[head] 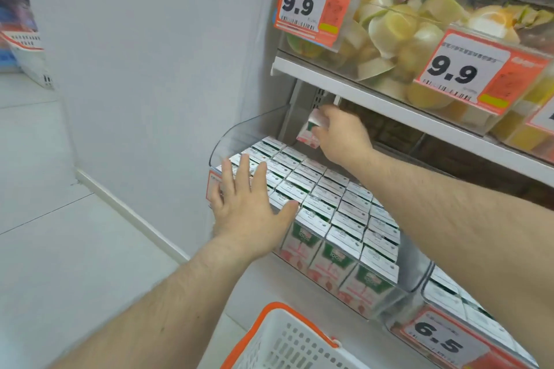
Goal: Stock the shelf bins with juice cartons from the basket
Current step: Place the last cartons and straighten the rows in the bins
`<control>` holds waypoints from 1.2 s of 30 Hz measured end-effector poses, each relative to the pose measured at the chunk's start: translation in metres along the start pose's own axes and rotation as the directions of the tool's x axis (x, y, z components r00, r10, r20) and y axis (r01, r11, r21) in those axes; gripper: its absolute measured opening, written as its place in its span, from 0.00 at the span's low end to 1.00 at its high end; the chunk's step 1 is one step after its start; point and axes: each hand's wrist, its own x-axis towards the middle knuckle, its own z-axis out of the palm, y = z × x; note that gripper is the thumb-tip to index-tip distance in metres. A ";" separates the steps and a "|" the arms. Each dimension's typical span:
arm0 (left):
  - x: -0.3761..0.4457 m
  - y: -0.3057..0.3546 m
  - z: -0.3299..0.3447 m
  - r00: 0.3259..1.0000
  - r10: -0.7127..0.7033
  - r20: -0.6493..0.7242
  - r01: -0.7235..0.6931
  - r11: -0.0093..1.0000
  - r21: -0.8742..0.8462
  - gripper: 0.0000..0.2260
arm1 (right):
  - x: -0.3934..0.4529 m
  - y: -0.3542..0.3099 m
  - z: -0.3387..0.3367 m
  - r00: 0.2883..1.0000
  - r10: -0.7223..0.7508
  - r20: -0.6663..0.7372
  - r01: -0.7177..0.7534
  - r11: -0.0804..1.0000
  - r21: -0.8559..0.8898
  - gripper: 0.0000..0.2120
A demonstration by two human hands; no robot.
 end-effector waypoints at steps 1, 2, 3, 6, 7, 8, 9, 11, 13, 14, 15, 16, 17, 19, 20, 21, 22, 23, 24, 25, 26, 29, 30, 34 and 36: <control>0.001 0.000 0.003 1.000 0.001 0.006 -0.001 1.000 0.011 0.36 | 0.017 0.000 0.011 0.999 0.038 0.024 -0.038 0.999 0.006 0.19; 0.001 0.000 0.006 1.000 0.003 -0.001 -0.003 1.000 0.013 0.35 | 0.031 0.000 0.022 0.996 0.074 0.051 -0.075 0.997 0.021 0.17; 0.001 -0.001 0.008 1.000 0.005 -0.017 -0.005 1.000 0.012 0.34 | 0.043 -0.002 0.032 0.991 0.102 0.086 -0.105 0.994 0.037 0.17; 0.000 -0.001 0.010 0.999 0.003 -0.037 -0.004 0.999 -0.034 0.33 | 0.065 -0.010 0.057 0.977 0.113 0.183 -0.131 0.988 0.088 0.20; -0.001 -0.002 0.010 0.999 0.001 -0.036 -0.003 0.999 -0.052 0.33 | 0.070 -0.011 0.062 0.974 0.114 0.197 -0.137 0.984 0.110 0.21; -0.001 -0.002 0.011 0.999 0.001 -0.036 -0.003 0.998 -0.066 0.33 | 0.074 -0.012 0.066 0.971 0.116 0.210 -0.144 0.982 0.122 0.20; -0.001 -0.002 0.011 0.999 0.002 -0.038 -0.005 0.997 -0.074 0.34 | 0.078 -0.012 0.070 0.965 0.122 0.232 -0.154 0.980 0.128 0.19; 0.000 -0.004 0.013 0.999 -0.001 -0.039 -0.003 0.996 -0.085 0.34 | 0.083 -0.012 0.077 0.945 0.137 0.298 -0.182 0.975 0.130 0.18; 0.000 -0.004 0.015 0.999 -0.008 -0.039 0.004 0.995 -0.097 0.34 | 0.087 -0.013 0.085 0.926 0.165 0.339 -0.231 0.959 0.164 0.13; 0.001 -0.004 0.016 0.999 -0.010 -0.042 0.006 0.995 -0.103 0.34 | 0.088 -0.014 0.089 0.919 0.185 0.348 -0.263 0.946 0.190 0.11; 0.001 -0.004 0.017 0.999 -0.009 -0.048 0.003 0.994 -0.110 0.34 | 0.089 -0.015 0.091 0.910 0.205 0.361 -0.295 0.931 0.215 0.11; 0.001 -0.003 0.018 0.998 -0.006 -0.055 -0.001 0.993 -0.121 0.34 | 0.091 -0.014 0.093 0.901 0.218 0.375 -0.317 0.921 0.228 0.12; 0.001 -0.003 0.019 0.998 -0.004 -0.060 -0.004 0.991 -0.132 0.34 | 0.092 -0.015 0.093 0.894 0.225 0.387 -0.334 0.911 0.242 0.13; 0.001 -0.003 0.021 0.998 -0.004 -0.065 -0.005 0.990 -0.143 0.34 | 0.090 -0.013 0.090 0.879 0.250 0.405 -0.385 0.874 0.296 0.11; 0.001 -0.004 0.022 0.997 -0.003 -0.073 -0.008 0.990 -0.143 0.34 | 0.089 -0.012 0.088 0.872 0.260 0.415 -0.412 0.848 0.334 0.10; 0.001 -0.004 0.023 0.997 -0.002 -0.083 -0.010 0.989 -0.146 0.34 | 0.087 -0.011 0.087 0.865 0.264 0.426 -0.433 0.821 0.371 0.10; 0.001 -0.004 0.023 0.996 -0.003 -0.088 -0.011 0.988 -0.154 0.34 | 0.085 -0.010 0.086 0.862 0.266 0.432 -0.446 0.803 0.396 0.09; 0.001 -0.005 0.024 0.996 -0.003 -0.090 -0.011 0.986 -0.165 0.34 | 0.085 -0.010 0.086 0.860 0.267 0.434 -0.454 0.789 0.415 0.08; 0.001 -0.004 0.023 0.996 -0.002 -0.088 -0.013 0.985 -0.174 0.34 | 0.084 -0.009 0.085 0.857 0.269 0.439 -0.463 0.776 0.428 0.09; 0.001 -0.004 0.022 0.997 0.000 -0.083 -0.015 0.983 -0.180 0.34 | 0.083 -0.009 0.084 0.850 0.273 0.451 -0.478 0.760 0.440 0.11; 0.001 -0.004 0.022 0.997 0.003 -0.083 -0.018 0.982 -0.187 0.34 | 0.081 -0.009 0.083 0.841 0.278 0.465 -0.494 0.745 0.448 0.12; 0.000 -0.003 0.022 0.990 0.018 -0.143 -0.051 0.972 -0.229 0.34 | 0.076 -0.008 0.082 0.816 0.286 0.503 -0.532 0.714 0.456 0.13; -0.001 -0.003 0.022 0.984 0.026 -0.174 -0.068 0.968 -0.243 0.33 | 0.075 -0.008 0.081 0.812 0.295 0.504 -0.536 0.719 0.442 0.14; -0.008 0.002 0.021 0.946 0.084 -0.312 -0.166 0.955 -0.245 0.30 | 0.061 -0.011 0.074 0.857 0.272 0.438 -0.430 0.845 0.317 0.15; -0.011 0.006 0.018 0.922 0.099 -0.374 -0.214 0.936 -0.281 0.26 | 0.049 -0.008 0.066 0.894 0.252 0.369 -0.371 0.880 0.297 0.20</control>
